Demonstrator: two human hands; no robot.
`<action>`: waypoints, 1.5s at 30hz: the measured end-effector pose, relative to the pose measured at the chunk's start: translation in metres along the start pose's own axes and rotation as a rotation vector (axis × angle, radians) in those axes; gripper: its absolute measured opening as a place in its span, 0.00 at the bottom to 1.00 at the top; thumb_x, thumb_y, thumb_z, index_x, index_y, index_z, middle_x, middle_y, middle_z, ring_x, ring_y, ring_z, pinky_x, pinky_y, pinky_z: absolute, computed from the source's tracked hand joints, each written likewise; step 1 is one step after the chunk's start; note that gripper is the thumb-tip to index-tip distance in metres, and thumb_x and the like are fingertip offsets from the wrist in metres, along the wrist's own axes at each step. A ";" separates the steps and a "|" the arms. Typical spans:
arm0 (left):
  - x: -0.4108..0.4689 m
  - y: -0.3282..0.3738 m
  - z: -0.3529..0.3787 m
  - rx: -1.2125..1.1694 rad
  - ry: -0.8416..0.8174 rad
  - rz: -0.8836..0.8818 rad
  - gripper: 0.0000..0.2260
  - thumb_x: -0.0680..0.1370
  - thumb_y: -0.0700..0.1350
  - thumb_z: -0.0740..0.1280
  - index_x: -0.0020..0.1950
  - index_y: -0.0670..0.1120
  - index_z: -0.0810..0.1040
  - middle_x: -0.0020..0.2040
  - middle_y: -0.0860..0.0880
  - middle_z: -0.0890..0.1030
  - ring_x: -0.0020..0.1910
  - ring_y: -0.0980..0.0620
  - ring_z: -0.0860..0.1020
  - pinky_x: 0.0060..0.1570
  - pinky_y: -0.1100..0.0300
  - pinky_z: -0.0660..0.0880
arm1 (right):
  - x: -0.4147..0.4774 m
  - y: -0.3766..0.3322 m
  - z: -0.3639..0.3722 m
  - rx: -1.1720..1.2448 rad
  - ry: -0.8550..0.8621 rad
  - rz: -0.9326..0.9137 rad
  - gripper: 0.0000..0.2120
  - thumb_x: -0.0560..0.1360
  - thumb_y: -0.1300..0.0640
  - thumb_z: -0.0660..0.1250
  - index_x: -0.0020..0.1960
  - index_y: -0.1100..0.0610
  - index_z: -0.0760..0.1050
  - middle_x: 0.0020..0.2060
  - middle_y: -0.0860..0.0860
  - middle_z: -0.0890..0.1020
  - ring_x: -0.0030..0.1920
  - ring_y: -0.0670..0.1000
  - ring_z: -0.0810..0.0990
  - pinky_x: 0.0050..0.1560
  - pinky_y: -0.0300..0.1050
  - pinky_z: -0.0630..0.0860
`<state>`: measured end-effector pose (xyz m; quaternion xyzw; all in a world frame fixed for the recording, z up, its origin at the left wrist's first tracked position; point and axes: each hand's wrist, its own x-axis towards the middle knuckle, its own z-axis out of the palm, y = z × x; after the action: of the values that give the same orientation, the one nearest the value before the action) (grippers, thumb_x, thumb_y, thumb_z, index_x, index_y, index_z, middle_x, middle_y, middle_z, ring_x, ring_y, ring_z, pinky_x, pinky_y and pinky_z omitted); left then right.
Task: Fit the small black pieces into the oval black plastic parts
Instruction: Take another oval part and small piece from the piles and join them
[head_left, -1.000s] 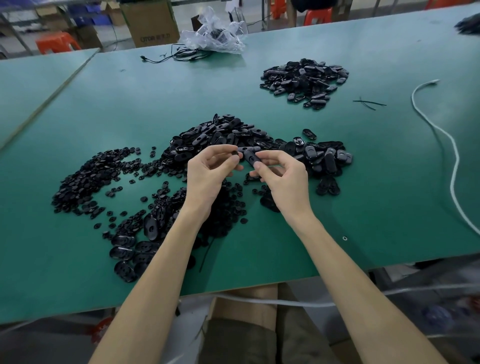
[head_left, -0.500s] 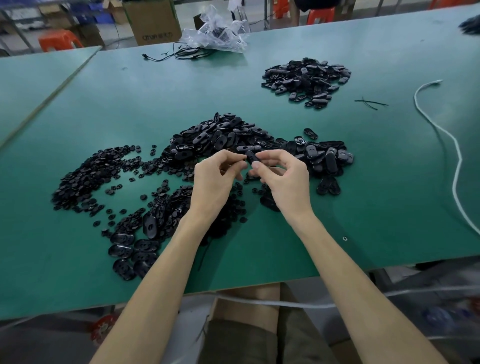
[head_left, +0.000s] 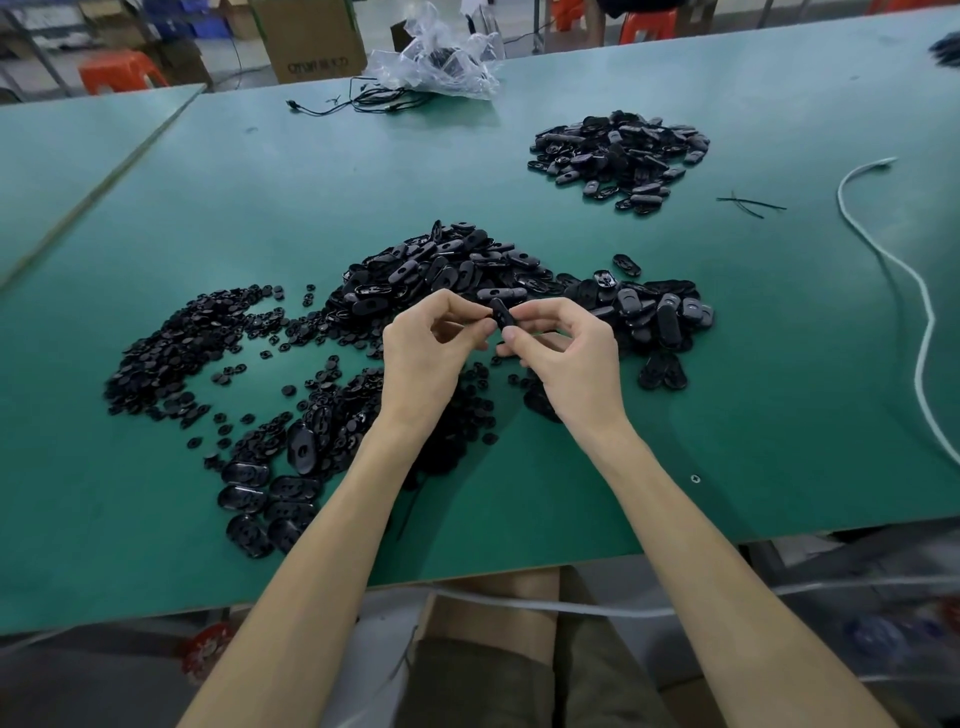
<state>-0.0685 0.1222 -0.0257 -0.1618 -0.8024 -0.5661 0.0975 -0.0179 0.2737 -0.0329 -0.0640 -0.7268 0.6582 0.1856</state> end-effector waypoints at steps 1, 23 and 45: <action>0.000 0.000 0.000 -0.008 0.002 0.003 0.03 0.77 0.41 0.77 0.47 0.47 0.84 0.42 0.53 0.86 0.40 0.54 0.85 0.47 0.57 0.82 | 0.000 0.000 0.000 -0.007 0.003 -0.001 0.09 0.76 0.63 0.76 0.55 0.55 0.82 0.44 0.49 0.87 0.42 0.48 0.89 0.51 0.41 0.83; -0.001 0.001 0.002 0.076 -0.035 -0.043 0.07 0.75 0.43 0.79 0.44 0.45 0.82 0.47 0.50 0.84 0.41 0.46 0.80 0.46 0.55 0.78 | 0.000 0.000 -0.001 -0.026 -0.023 -0.010 0.06 0.78 0.64 0.74 0.54 0.57 0.83 0.41 0.50 0.88 0.42 0.49 0.88 0.53 0.46 0.84; -0.001 0.005 0.000 -0.095 -0.145 -0.094 0.11 0.71 0.38 0.81 0.51 0.45 0.85 0.47 0.52 0.87 0.45 0.54 0.83 0.51 0.57 0.82 | -0.001 0.000 -0.001 -0.011 -0.010 -0.031 0.07 0.78 0.63 0.70 0.50 0.54 0.85 0.42 0.49 0.87 0.39 0.48 0.86 0.45 0.43 0.81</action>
<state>-0.0661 0.1231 -0.0216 -0.1688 -0.7863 -0.5944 0.0048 -0.0161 0.2742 -0.0327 -0.0505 -0.7322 0.6516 0.1919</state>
